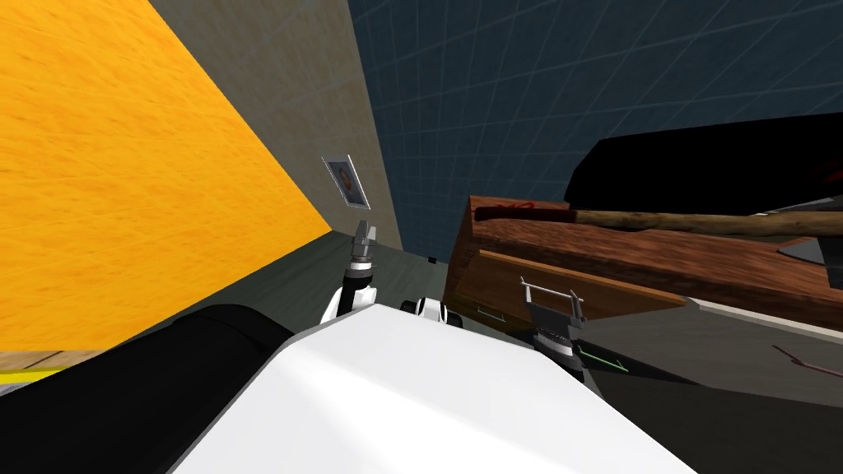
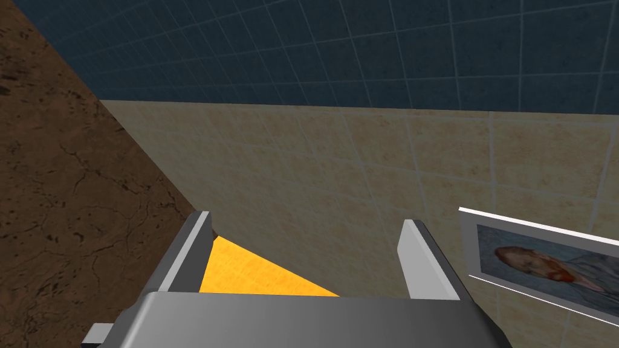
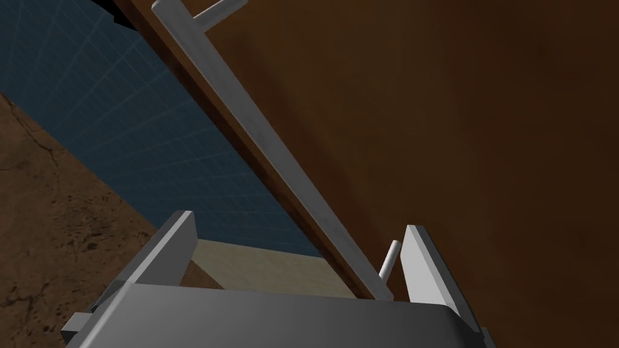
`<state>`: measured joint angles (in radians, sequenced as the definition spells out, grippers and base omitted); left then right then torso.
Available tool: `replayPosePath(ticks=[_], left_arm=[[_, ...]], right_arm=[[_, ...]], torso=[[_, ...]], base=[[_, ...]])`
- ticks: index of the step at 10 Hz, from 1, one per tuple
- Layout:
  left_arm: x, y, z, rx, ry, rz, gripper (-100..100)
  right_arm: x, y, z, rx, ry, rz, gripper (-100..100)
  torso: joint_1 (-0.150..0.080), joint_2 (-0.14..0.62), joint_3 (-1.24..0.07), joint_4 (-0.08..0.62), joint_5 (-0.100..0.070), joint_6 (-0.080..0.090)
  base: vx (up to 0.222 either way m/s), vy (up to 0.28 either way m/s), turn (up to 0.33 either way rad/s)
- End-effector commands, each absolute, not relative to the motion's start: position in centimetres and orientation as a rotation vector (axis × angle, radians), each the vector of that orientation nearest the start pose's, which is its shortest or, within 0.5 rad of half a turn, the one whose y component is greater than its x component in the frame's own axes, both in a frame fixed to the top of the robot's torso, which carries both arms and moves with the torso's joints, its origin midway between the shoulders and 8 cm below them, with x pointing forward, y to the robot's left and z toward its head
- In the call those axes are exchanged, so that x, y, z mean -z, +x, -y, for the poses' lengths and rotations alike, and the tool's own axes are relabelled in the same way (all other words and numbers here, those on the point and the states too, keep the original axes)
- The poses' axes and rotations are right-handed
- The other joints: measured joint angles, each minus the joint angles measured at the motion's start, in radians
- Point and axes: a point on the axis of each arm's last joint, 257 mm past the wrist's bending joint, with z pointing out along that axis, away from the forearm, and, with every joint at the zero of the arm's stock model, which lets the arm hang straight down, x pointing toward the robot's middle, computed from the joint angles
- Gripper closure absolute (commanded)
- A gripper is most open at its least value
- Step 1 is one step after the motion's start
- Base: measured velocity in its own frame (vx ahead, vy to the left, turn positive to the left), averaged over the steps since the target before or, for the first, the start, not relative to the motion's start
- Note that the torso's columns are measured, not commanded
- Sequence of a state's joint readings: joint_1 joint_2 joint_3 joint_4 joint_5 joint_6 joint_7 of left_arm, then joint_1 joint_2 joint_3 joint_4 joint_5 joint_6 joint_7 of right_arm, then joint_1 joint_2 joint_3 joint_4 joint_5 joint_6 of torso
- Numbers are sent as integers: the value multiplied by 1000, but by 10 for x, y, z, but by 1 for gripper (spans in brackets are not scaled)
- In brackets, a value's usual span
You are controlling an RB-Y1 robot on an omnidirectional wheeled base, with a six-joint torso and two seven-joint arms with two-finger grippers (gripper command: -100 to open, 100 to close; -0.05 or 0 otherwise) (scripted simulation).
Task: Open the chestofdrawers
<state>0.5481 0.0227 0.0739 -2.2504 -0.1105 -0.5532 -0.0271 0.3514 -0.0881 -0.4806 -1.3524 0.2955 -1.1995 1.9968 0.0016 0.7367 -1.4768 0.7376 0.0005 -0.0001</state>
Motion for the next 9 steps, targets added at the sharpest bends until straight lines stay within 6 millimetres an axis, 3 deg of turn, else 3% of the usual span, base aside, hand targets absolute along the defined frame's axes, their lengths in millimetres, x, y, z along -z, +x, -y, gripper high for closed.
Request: replayPosePath(ticks=[1, 9], left_arm=[[-6, 336, -292, 1118, -563, -718, 0], [-6, 336, -292, 1118, -563, -718, 0]], right_arm=[[184, 310, 424, 1007, -549, -945, -100], [198, 298, 462, 1063, -582, -1094, -100]], torso=[[-1, 1, 1, 0, 0, 0], [-2, 1, 1, 0, -1, 0]], base=[[14, 92, -9], [16, 97, -8]])
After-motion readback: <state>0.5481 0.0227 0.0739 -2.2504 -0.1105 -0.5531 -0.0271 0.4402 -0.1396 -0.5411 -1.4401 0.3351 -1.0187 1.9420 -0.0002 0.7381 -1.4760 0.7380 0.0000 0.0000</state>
